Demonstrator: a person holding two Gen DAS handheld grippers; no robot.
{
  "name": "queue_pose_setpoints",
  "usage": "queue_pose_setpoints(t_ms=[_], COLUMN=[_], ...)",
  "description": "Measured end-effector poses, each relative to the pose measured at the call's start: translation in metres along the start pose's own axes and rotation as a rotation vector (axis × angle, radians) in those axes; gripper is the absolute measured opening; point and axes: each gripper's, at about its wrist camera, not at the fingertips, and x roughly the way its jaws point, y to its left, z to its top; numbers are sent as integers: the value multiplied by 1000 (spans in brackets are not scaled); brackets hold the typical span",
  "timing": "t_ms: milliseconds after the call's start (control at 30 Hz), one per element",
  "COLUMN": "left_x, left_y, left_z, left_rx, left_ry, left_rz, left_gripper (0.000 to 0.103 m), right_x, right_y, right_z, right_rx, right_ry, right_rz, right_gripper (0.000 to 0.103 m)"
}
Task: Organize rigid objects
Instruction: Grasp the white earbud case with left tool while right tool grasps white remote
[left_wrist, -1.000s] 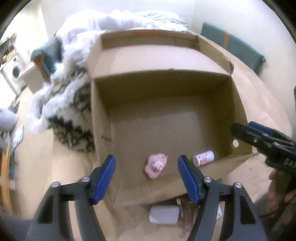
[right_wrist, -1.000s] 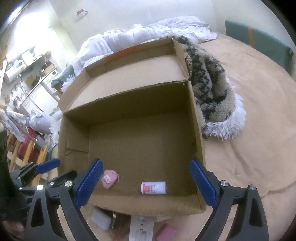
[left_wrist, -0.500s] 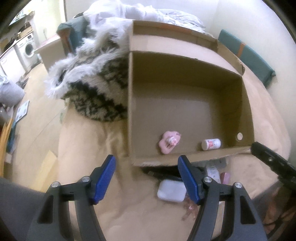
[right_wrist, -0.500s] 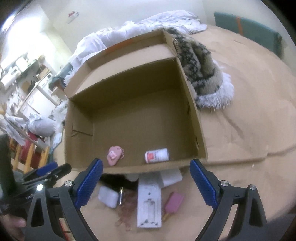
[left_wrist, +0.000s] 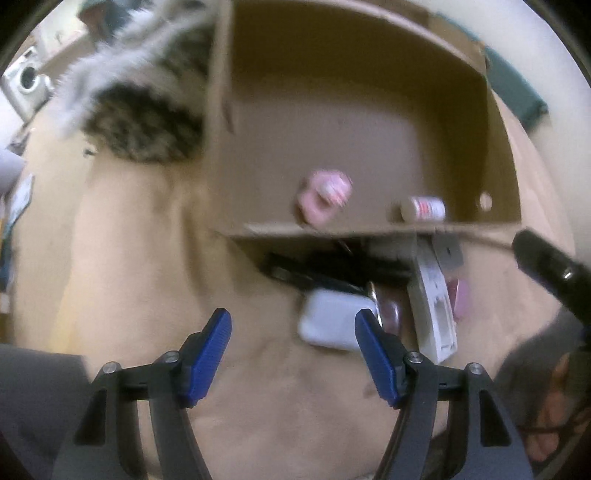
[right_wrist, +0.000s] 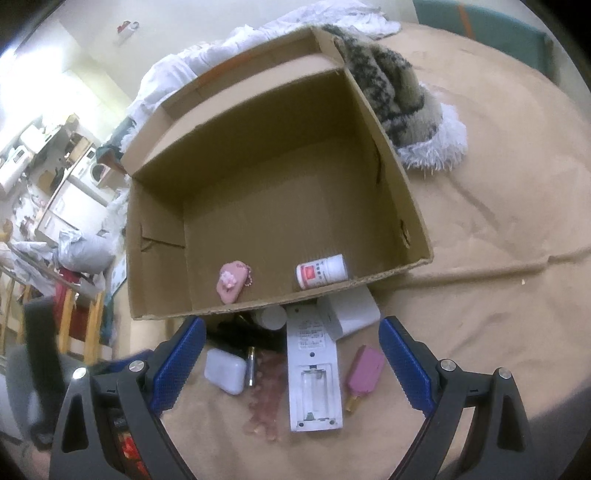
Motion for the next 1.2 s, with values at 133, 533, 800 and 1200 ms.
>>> queue_pose_setpoints(t_ms=[133, 533, 800, 1200], left_x=[23, 50, 41, 26], left_y=[-18, -38, -22, 6], left_z=[-2, -6, 0, -5], left_rx=[81, 155, 92, 20], left_ry=[49, 69, 101, 81], left_rz=[17, 60, 86, 111], left_gripper=[67, 52, 52, 52], right_x=[1, 3, 14, 80], right_y=[-5, -13, -20, -1], right_z=[0, -1, 0, -12], right_rx=[25, 57, 98, -22], right_ry=[6, 26, 83, 347], right_rz=[10, 15, 68, -36], right_gripper=[101, 101, 100, 63])
